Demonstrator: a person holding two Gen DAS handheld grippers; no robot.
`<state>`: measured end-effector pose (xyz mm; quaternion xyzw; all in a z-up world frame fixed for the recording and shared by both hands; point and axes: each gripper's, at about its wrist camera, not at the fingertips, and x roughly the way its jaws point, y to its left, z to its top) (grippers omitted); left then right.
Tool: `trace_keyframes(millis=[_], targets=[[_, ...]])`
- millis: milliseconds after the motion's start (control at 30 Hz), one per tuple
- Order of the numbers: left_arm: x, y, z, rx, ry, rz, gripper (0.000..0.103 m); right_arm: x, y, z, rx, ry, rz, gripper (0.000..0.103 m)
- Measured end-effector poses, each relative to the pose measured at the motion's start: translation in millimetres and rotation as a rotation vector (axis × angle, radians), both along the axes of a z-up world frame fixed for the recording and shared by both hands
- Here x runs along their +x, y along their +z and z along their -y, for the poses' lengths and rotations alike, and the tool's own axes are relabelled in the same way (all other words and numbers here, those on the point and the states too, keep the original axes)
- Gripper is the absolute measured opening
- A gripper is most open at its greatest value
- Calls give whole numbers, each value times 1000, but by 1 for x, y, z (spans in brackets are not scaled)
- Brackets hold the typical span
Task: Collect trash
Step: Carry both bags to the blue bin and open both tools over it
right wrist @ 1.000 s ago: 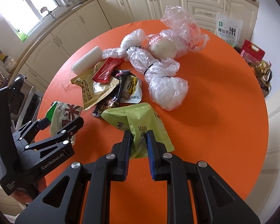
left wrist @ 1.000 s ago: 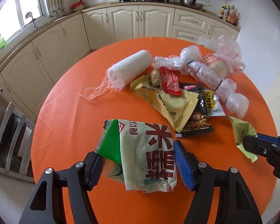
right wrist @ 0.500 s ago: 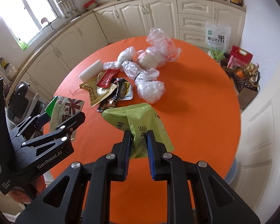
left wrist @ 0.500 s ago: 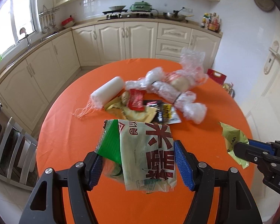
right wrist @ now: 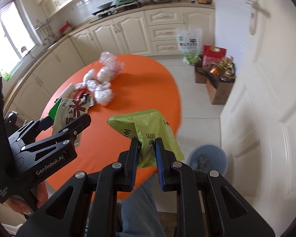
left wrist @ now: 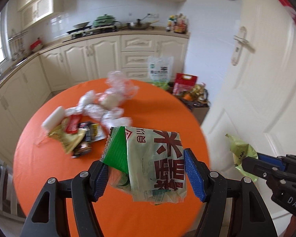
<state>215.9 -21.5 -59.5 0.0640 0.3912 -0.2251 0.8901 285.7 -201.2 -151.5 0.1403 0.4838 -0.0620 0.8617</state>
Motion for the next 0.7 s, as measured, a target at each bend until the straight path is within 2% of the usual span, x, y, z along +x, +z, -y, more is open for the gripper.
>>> trace_keyframes(millis=[133,333,700], targets=[[-16,2,45,7,-115,-2,65,-35,4,40,-7,-102,6,17],[-22,-13,110,15,-251,-40,65,-80,2,100,-12,-241,-15,17],[-5,-53,209,86,-399,-117,65,-126,-23,180,-6,-444,-73,17]])
